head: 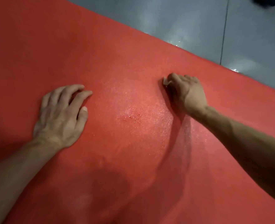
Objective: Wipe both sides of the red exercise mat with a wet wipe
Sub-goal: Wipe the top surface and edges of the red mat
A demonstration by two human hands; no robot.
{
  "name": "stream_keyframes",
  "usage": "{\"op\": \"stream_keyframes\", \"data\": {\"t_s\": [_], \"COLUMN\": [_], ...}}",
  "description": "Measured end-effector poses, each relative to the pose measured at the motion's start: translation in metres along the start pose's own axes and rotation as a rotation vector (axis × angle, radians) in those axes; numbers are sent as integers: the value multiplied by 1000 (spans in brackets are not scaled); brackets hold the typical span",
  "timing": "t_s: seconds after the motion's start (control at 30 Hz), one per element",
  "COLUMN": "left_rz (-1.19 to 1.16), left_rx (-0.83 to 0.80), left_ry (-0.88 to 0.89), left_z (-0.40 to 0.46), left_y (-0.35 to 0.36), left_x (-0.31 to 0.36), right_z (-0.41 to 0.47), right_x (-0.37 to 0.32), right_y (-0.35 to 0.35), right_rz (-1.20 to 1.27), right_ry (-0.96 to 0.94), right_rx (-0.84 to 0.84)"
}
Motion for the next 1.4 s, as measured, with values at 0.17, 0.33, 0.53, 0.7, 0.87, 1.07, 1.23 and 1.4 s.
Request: {"op": "stream_keyframes", "data": {"t_s": [0.17,0.33,0.53,0.7,0.87,1.07,1.23,1.4], "left_rz": [6,30,21,15,22,16,15,26], "left_rx": [13,14,24,9,0,11,4,-12], "left_ry": [-2,3,-5,1,1,-4,-7,-9], "left_z": [-2,-1,0,0,-1,-1,0,0], "left_y": [0,2,-1,1,3,1,4,4], "left_x": [0,0,0,-1,-1,-2,-2,-4], "right_z": [-71,26,-7,-2,-5,60,36,91], "right_x": [-85,31,-23,31,96,-21,94,35], "right_y": [11,-14,-6,-5,-17,22,-16,12], "right_rz": [176,9,289,43,75,180,-7,148], "right_ry": [-399,131,110,133,711,164,693,570], "right_rx": [-317,63,7,36,179,11,113,93]}}
Point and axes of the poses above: each hand's wrist, its own z-axis towards the middle knuckle, its own y-axis out of the palm, x = y × z, the point moved 6 cm from there along z, towards the middle knuckle, and after that the axes turned 8 degrees about z, right-handed, at the moved point
